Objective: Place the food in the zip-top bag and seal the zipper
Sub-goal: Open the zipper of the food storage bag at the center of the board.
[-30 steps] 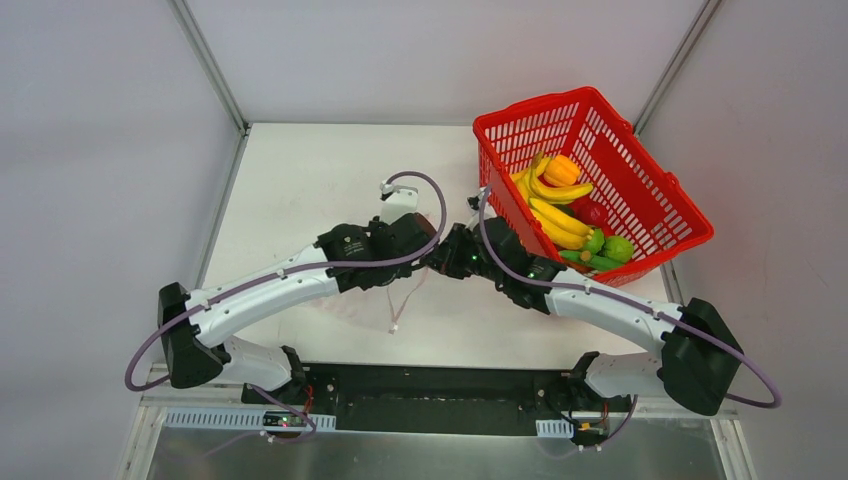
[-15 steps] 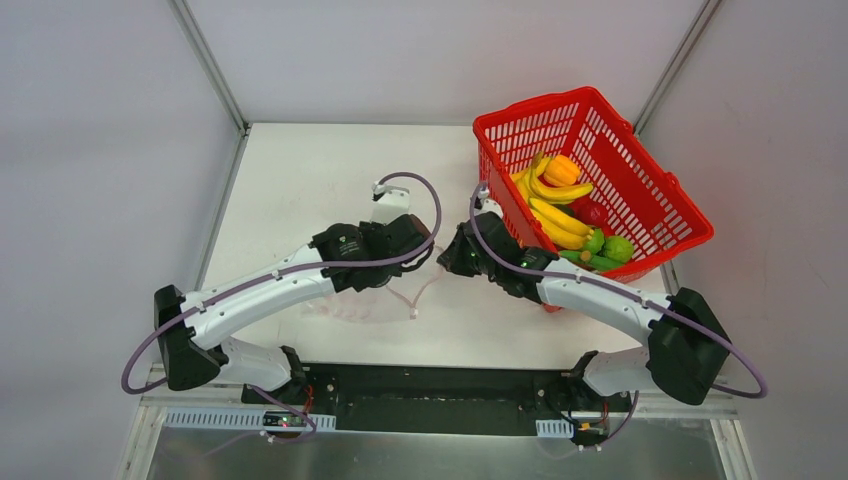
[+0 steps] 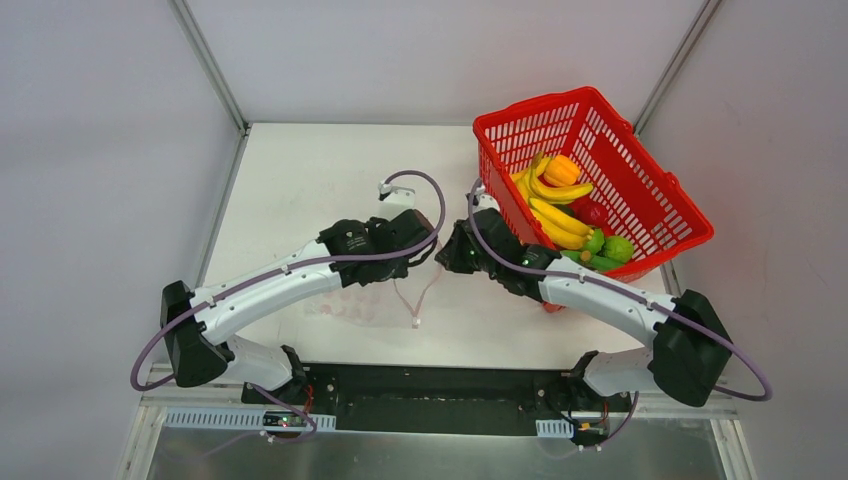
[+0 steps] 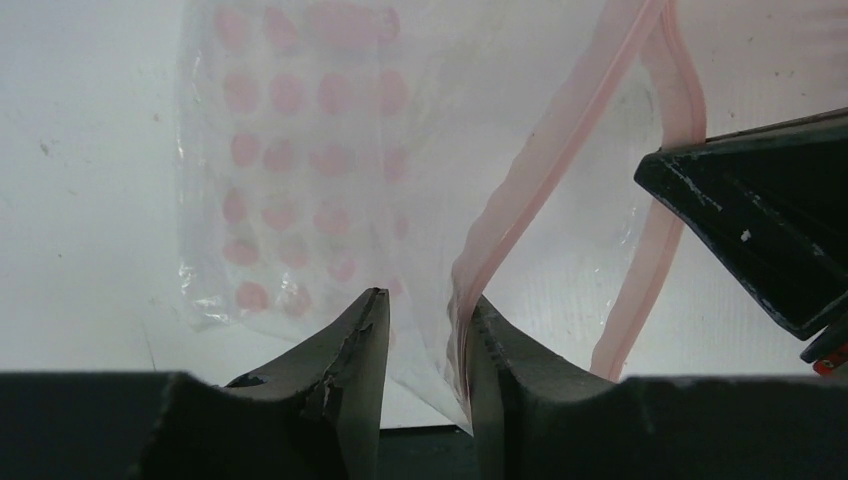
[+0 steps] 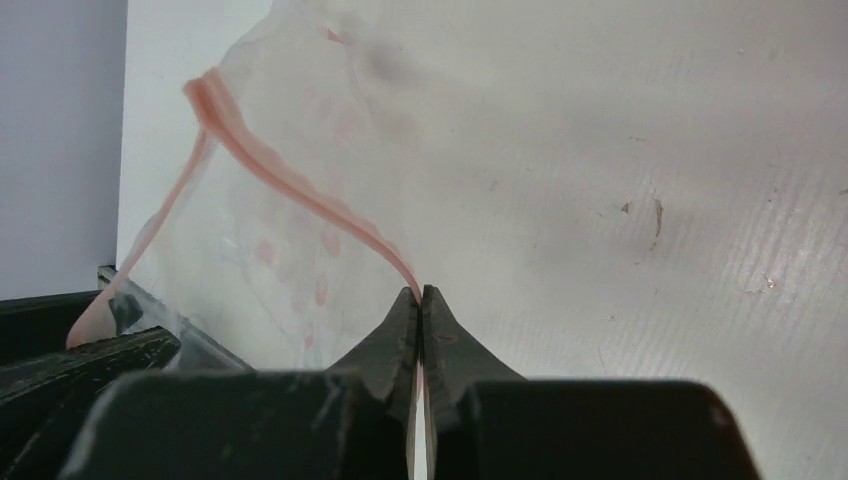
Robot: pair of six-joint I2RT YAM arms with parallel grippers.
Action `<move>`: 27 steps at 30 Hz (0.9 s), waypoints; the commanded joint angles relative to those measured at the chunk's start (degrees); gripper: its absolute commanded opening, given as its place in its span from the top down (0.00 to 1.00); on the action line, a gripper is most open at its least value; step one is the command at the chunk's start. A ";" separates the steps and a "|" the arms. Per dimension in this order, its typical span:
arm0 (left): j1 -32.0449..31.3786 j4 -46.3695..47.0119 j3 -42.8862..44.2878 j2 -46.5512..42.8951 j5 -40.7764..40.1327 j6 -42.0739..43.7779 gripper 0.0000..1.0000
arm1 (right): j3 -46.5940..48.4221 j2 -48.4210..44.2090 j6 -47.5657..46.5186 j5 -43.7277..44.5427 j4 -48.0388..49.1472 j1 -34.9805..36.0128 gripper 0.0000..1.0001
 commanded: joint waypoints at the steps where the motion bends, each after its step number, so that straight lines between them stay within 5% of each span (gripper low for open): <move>1: 0.20 0.88 -2.35 -0.55 3.00 -1.38 0.66 | -6.09 -4.05 4.76 1.52 10.55 -0.38 1.00; 12: 0.19 3.54 -4.77 -1.73 6.54 -0.93 0.68 | -7.30 -2.11 4.76 1.52 13.93 -0.99 1.00; 16: 0.20 2.72 -3.97 -0.56 6.10 -0.77 1.00 | -7.59 -2.10 4.76 1.52 14.33 -1.12 1.00; 21: 0.20 1.80 -3.59 -2.00 3.10 -1.34 1.00 | -6.80 -1.20 7.62 -4.03 14.70 -1.89 0.97; 27: 1.21 -5.16 -0.60 -3.56 -7.36 -5.29 1.00 | -1.75 2.05 -0.21 -1.28 2.32 -1.96 0.95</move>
